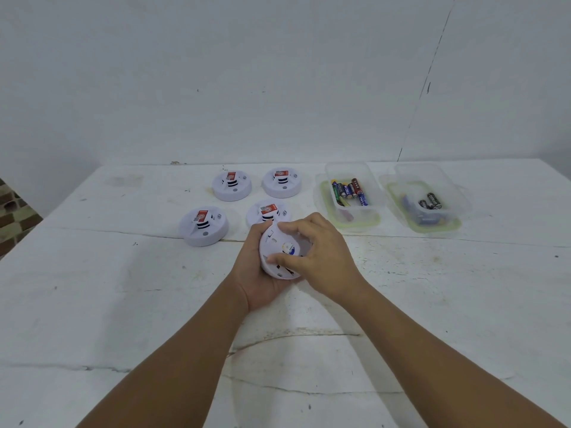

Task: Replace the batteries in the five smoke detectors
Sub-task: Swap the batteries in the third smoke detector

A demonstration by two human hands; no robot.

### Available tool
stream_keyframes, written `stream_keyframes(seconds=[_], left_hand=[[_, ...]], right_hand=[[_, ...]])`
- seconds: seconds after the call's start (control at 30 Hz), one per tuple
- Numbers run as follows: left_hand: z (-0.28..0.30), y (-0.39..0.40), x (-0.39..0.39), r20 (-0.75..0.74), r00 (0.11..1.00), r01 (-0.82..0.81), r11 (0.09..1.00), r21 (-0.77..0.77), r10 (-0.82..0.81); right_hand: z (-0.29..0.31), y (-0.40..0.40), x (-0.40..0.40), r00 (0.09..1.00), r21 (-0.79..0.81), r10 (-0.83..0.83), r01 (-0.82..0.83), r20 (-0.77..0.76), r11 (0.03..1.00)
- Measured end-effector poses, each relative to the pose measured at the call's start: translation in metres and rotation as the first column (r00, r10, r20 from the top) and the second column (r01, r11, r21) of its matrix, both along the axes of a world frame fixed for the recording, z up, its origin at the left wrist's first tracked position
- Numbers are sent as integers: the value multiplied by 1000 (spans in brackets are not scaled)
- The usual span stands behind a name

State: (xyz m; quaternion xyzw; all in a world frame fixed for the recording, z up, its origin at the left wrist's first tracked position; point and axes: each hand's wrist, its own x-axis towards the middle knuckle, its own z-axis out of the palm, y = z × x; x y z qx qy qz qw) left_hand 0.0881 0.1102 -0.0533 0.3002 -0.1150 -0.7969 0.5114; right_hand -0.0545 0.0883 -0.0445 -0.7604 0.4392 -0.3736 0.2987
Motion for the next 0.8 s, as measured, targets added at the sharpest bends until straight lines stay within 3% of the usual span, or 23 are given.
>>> stream_keyframes(seconds=[0.17, 0.37, 0.5, 0.63, 0.8], left_hand=[[1, 0, -1, 42, 999, 24, 1000, -7, -24], [3, 1, -2, 53, 999, 2, 1000, 2, -2], [5, 2, -5, 84, 996, -9, 1000, -3, 10], [7, 5, -8, 123, 991, -52, 999, -10, 53], [19, 0, -19, 366, 926, -58, 993, -105, 93]], right_hand=[[2, 3, 0, 982, -73, -129, 120, -135, 990], [14, 7, 1, 960, -1, -158, 163, -231, 987], [7, 10, -2, 976, 27, -164, 169, -146, 985], [-2, 15, -6, 992, 112, -121, 116, 37, 987], [-2, 16, -16, 965, 256, -131, 71, 227, 964]])
